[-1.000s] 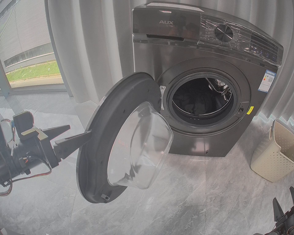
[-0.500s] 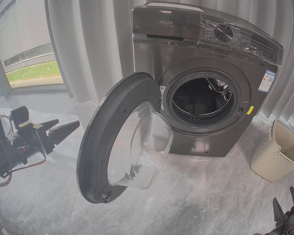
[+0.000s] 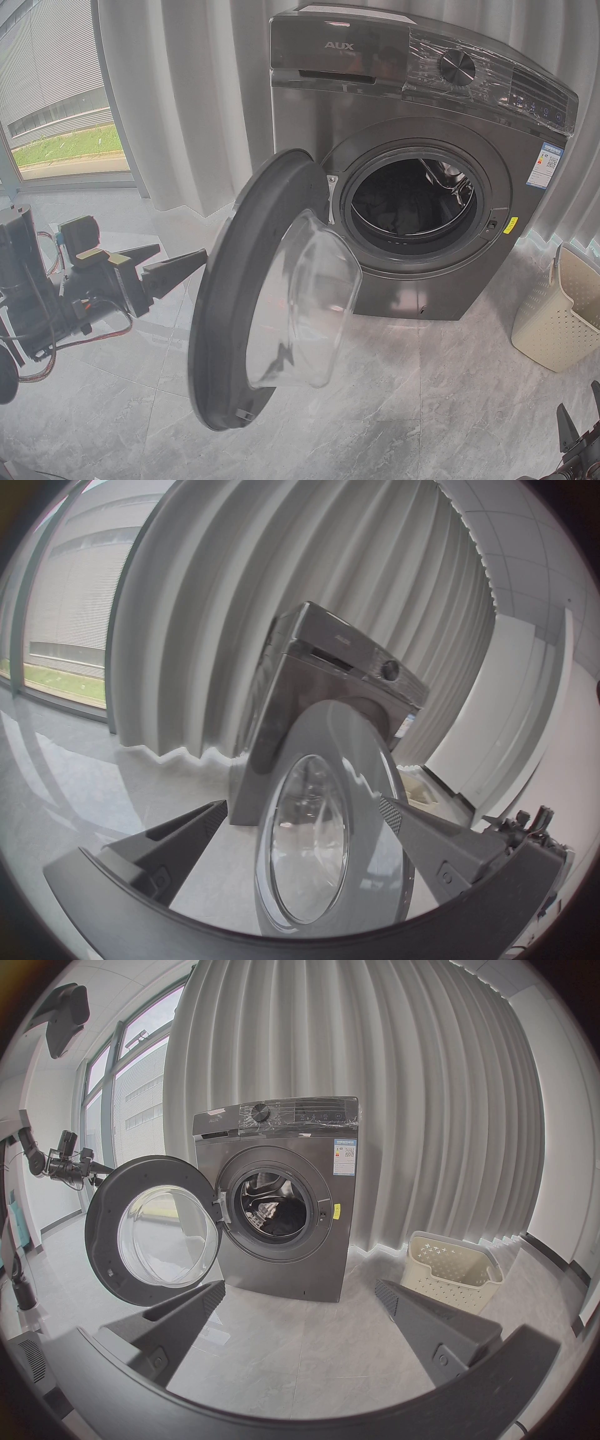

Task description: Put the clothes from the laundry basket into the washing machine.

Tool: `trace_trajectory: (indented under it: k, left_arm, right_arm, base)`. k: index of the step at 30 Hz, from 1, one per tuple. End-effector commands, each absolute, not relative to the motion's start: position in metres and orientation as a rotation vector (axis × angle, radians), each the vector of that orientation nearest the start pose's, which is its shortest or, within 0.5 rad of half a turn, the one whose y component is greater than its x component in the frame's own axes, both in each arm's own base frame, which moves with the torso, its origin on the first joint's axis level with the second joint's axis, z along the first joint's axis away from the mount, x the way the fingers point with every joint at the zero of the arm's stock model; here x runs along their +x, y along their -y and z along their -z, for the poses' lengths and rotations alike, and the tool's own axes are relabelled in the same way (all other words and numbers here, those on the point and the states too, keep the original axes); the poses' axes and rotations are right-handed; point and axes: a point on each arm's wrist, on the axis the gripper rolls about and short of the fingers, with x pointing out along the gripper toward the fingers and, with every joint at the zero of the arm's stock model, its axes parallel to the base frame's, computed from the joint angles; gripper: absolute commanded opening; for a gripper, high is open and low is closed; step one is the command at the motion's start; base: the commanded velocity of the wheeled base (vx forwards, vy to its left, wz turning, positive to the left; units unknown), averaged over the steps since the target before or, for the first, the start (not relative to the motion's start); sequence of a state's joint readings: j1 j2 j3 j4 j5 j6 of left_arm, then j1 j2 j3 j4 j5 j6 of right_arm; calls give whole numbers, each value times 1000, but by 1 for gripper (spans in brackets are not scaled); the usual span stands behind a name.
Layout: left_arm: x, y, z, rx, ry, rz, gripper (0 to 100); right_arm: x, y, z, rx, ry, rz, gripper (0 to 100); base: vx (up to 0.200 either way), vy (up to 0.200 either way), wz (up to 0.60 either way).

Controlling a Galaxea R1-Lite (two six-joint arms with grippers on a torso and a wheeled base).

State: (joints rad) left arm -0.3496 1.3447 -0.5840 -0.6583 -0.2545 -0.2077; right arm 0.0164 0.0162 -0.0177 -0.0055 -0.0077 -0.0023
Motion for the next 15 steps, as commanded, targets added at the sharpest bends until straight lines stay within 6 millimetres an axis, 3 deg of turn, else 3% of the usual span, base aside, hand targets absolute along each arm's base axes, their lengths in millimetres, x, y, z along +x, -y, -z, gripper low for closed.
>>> trace_trajectory:
  k: [1, 5, 15]
  left_arm:
    - [192, 105, -218, -246, -180, 716, 100]
    - [179, 118, -226, -322, -167, 794, 100]
    - [203, 120, -202, -197, -206, 654, 100]
  right_arm:
    - [-23, 1, -76, -1, 6, -9, 100]
    - [-23, 1, -76, -1, 6, -9, 100]
    - [-23, 1, -76, 0, 5, -9, 100]
  base:
    - [0, 0, 0]
    - [0, 0, 0]
    - [0, 0, 0]
